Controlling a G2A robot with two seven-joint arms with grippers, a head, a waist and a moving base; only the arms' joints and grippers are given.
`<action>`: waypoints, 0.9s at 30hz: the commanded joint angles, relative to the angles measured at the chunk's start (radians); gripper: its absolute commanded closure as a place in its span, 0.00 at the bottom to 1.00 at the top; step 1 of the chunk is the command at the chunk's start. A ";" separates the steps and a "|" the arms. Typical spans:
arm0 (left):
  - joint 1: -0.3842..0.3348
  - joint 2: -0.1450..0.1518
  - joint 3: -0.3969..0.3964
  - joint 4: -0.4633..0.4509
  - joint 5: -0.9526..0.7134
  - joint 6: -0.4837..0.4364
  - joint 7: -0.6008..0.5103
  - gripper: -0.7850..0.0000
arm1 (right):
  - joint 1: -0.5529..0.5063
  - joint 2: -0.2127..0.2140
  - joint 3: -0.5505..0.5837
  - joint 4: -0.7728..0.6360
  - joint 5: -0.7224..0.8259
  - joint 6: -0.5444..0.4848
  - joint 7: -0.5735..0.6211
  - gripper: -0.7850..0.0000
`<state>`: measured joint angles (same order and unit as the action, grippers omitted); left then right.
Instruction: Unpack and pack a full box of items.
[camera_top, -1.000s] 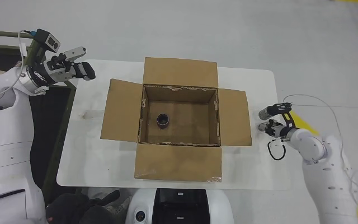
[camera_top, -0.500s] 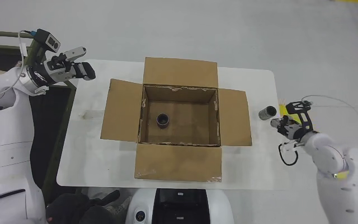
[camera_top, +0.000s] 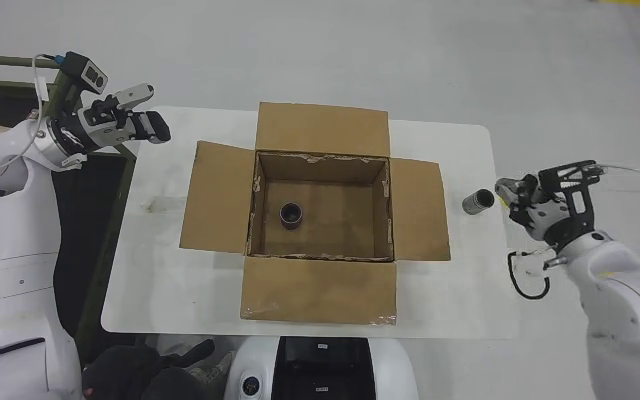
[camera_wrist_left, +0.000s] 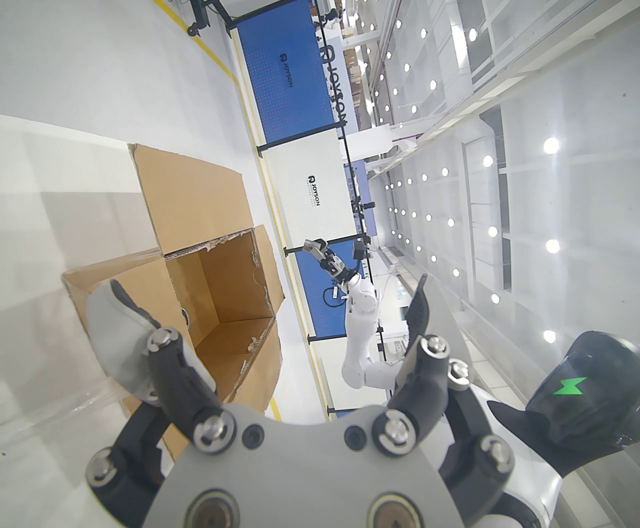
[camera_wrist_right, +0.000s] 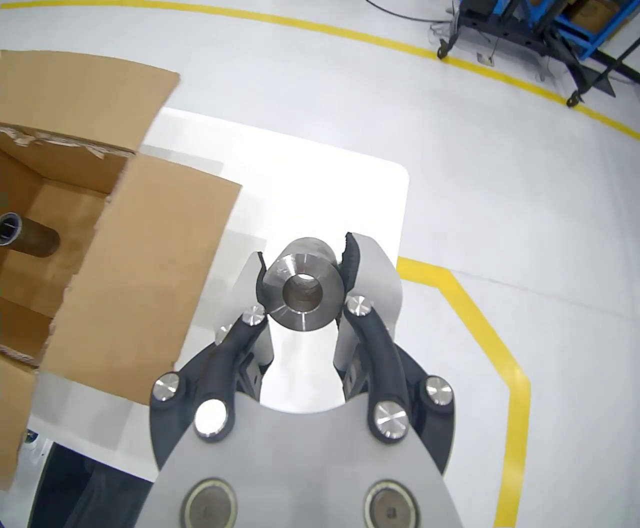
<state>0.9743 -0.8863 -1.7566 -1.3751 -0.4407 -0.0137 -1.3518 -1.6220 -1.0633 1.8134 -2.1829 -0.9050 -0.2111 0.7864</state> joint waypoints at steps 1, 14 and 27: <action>0.000 0.000 0.000 0.000 0.000 0.000 0.000 0.00 | 0.015 0.001 -0.023 -0.019 0.028 -0.025 0.006 1.00; 0.000 0.000 0.000 0.000 0.000 0.000 0.000 0.00 | 0.219 -0.001 -0.346 -0.066 0.020 -0.087 0.069 1.00; 0.000 0.000 0.000 0.000 0.000 0.000 0.000 0.00 | 0.548 -0.057 -0.798 0.114 -0.025 -0.047 0.109 1.00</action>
<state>0.9743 -0.8863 -1.7566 -1.3751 -0.4407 -0.0137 -1.3518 -1.0937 -1.1159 1.0438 -2.0809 -0.9231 -0.2626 0.8927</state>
